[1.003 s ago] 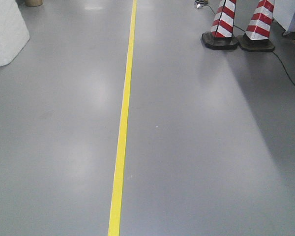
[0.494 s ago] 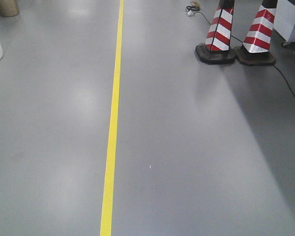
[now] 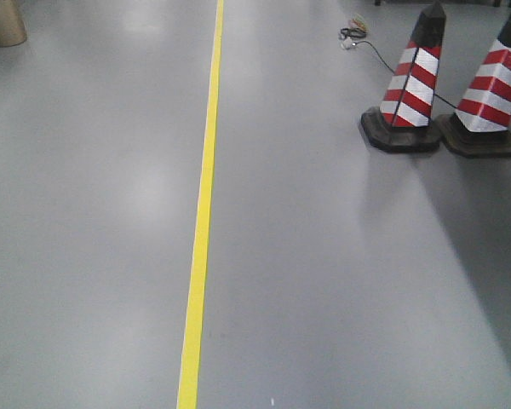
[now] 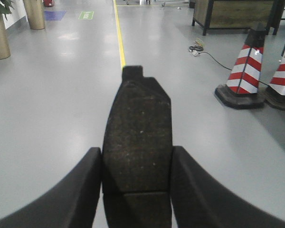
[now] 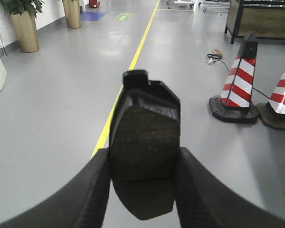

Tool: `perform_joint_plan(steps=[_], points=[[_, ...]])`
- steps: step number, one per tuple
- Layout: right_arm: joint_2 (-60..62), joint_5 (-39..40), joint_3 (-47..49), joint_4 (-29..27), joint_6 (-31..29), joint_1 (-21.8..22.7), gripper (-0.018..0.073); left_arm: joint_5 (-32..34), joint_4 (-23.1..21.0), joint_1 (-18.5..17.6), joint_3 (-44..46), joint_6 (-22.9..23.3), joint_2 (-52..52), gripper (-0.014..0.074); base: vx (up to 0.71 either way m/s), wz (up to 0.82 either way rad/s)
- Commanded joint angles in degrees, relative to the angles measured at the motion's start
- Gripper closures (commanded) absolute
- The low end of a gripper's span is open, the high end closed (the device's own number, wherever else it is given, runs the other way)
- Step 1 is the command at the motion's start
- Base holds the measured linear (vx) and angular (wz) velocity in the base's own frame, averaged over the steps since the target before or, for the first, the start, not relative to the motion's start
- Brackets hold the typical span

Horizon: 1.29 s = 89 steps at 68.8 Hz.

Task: Move and align brake pads A on conveyor
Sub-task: 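Drive past the striped cones up to the black conveyor belt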

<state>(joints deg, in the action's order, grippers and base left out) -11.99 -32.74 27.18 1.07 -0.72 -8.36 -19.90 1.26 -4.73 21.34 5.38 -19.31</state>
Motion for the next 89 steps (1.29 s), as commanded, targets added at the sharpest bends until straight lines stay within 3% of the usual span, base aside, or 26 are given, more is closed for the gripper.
perform_joint_plan(steps=[1, 89], points=[[-0.4, 5.9, 1.7, 0.3, -0.3, 0.1, 0.0569, 5.6, -0.3, -0.1, 1.8, 0.1, -0.3, 0.0602, 0.82, 0.08], [-0.4, 5.9, 1.7, 0.3, -0.3, 0.1, 0.0569, 5.6, -0.3, -0.1, 1.8, 0.1, -0.4, 0.0602, 0.77, 0.0]])
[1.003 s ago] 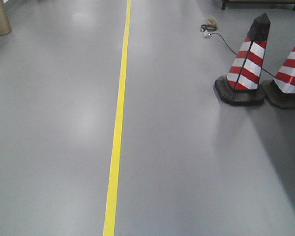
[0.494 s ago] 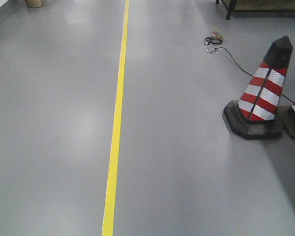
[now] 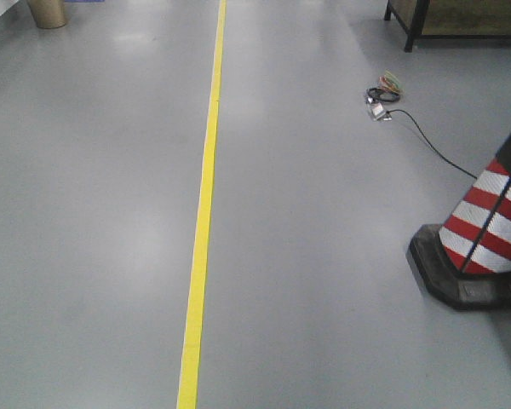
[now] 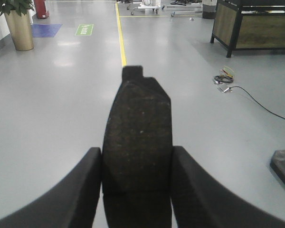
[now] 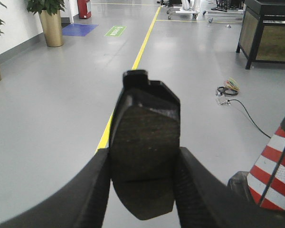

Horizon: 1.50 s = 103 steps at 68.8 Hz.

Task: Move and align brake pads A on conveyor
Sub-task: 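Drive past the striped cones up to the black conveyor belt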

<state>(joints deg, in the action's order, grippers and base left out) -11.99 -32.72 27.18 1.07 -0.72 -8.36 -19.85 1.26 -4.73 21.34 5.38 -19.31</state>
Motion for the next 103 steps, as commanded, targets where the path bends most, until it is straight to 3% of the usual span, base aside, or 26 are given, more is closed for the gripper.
perform_joint_plan(steps=[1, 60, 103], points=[[-0.4, 5.8, 1.7, 0.3, -0.3, 0.1, 0.0569, 5.5, -0.3, -0.1, 1.8, 0.1, -0.4, 0.0602, 0.65, 0.0], [-0.4, 5.8, 1.7, 0.3, -0.3, 0.1, 0.0569, 5.5, -0.3, -0.1, 1.8, 0.1, -0.4, 0.0602, 0.51, -0.1], [-0.4, 5.9, 1.7, 0.3, -0.3, 0.1, 0.0569, 5.5, -0.3, -0.1, 1.8, 0.1, -0.4, 0.0602, 0.28, -0.92]])
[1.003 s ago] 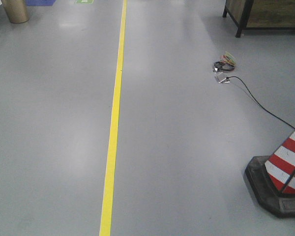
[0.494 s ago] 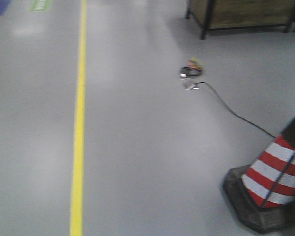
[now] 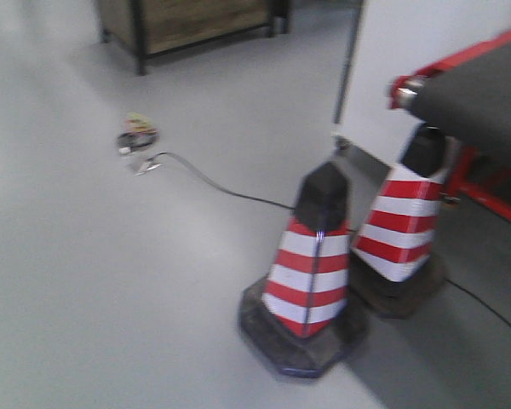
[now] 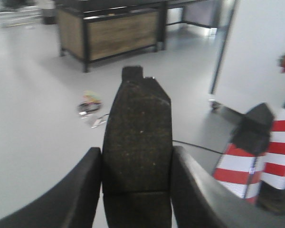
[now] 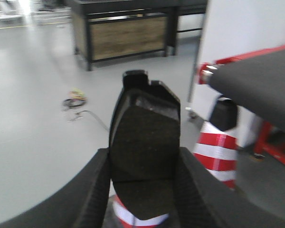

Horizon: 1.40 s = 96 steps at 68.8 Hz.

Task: Move and align brake pads A on conveyor
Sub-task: 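Drive past the striped cones up to the black conveyor belt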

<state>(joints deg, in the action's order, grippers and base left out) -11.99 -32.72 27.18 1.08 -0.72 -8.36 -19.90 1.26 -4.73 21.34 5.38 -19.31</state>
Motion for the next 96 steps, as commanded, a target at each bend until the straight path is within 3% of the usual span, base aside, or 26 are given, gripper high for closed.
perform_joint_plan(steps=[1, 65, 96], points=[[-0.4, 5.9, 1.7, 0.3, -0.3, 0.1, 0.0569, 5.6, -0.3, -0.1, 1.8, 0.1, -0.4, 0.0602, 0.22, -0.97], [-0.4, 5.9, 1.7, 0.3, -0.3, 0.1, 0.0569, 5.6, -0.3, -0.1, 1.8, 0.1, -0.4, 0.0602, 0.17, -0.82], [-0.4, 5.9, 1.7, 0.3, -0.3, 0.1, 0.0569, 5.6, -0.3, -0.1, 1.8, 0.1, -0.4, 0.0602, 0.07, -0.29]])
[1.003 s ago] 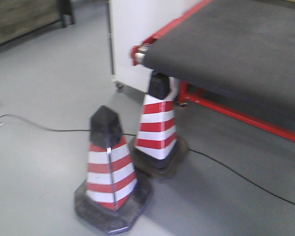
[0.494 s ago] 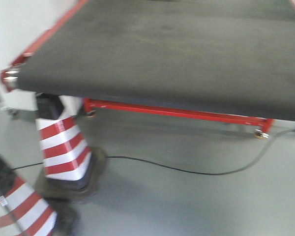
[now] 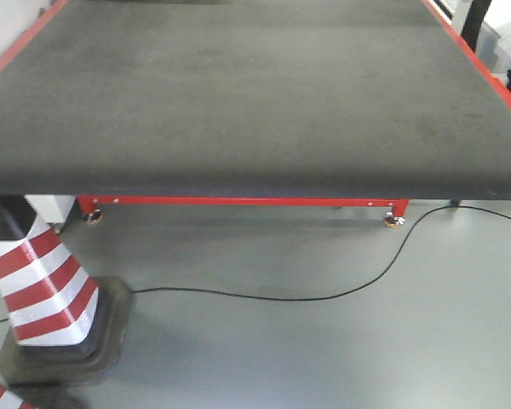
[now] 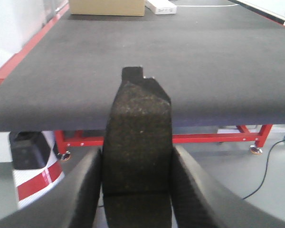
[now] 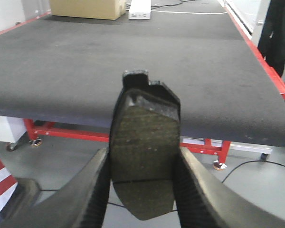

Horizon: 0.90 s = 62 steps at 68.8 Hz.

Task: Move and align brake pads A on conveyor

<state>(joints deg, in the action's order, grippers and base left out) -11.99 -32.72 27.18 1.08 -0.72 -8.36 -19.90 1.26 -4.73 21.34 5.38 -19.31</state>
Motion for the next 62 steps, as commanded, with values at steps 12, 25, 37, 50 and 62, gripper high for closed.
perform_joint_plan(steps=[12, 25, 37, 50, 62], points=[[-0.4, 5.9, 1.7, 0.3, -0.3, 0.1, 0.0569, 5.6, -0.3, -0.1, 1.8, 0.1, -0.4, 0.0602, 0.21, -0.18], [-0.4, 5.9, 1.7, 0.3, -0.3, 0.1, 0.0569, 5.6, -0.3, -0.1, 1.8, 0.1, -0.4, 0.0602, 0.31, -0.11], [-0.4, 5.9, 1.7, 0.3, -0.3, 0.1, 0.0569, 5.6, -0.3, -0.1, 1.8, 0.1, -0.4, 0.0602, 0.39, 0.0], [-0.4, 5.9, 1.7, 0.3, -0.3, 0.1, 0.0569, 5.6, -0.3, -0.1, 1.8, 0.1, -0.4, 0.0602, 0.41, 0.07], [-0.4, 5.9, 1.7, 0.3, -0.3, 0.1, 0.0569, 5.6, -0.3, -0.1, 1.8, 0.1, -0.4, 0.0602, 0.4, 0.04]])
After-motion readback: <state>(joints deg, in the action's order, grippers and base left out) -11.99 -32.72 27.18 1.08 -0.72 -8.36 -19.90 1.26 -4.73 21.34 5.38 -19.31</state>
